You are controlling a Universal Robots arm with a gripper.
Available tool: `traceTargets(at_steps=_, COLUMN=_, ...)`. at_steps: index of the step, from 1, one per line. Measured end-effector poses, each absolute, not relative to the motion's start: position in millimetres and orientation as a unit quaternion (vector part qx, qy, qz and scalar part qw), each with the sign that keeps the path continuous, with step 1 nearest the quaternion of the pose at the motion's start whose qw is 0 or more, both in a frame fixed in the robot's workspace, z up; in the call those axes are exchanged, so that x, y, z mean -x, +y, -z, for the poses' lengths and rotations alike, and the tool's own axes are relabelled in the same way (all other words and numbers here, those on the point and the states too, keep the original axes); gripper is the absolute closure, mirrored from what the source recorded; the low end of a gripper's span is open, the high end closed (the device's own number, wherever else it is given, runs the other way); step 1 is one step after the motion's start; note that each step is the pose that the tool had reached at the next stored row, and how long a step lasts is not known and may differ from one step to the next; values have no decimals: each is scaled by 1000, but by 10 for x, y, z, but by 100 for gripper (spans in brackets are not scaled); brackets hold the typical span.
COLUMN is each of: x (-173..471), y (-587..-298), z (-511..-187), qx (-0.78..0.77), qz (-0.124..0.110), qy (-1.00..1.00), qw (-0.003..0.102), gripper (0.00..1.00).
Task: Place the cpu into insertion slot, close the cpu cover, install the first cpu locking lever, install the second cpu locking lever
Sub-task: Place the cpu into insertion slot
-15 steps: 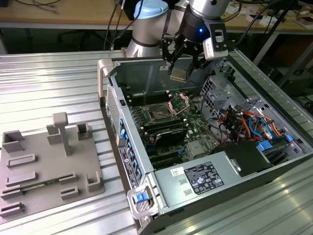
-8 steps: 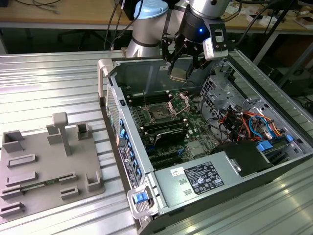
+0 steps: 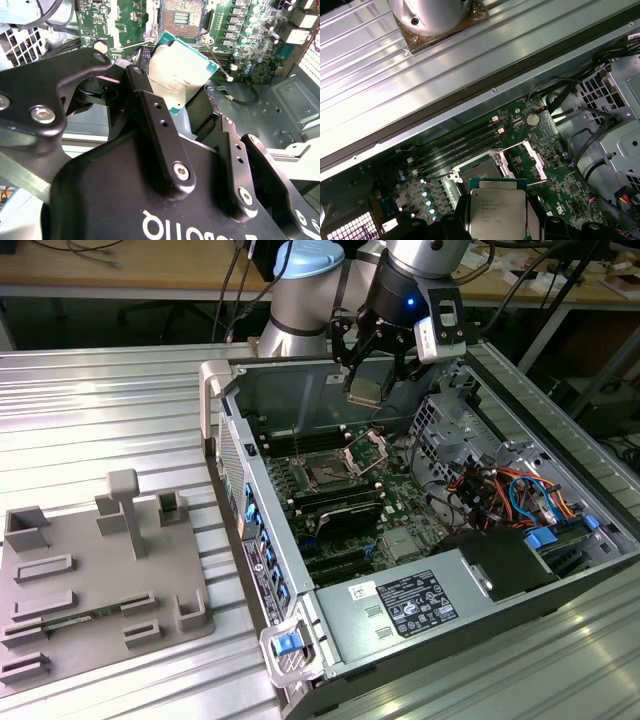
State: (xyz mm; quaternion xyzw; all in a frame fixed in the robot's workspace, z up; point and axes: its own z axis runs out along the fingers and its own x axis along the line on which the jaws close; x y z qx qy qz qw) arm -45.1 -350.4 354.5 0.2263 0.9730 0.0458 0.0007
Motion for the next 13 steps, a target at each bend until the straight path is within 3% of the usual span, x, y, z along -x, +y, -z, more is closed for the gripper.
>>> traceTargets(at_steps=13, x=451, y=-3505, z=-3545, qx=-231, qz=-46, qy=972, qw=1, gripper=45)
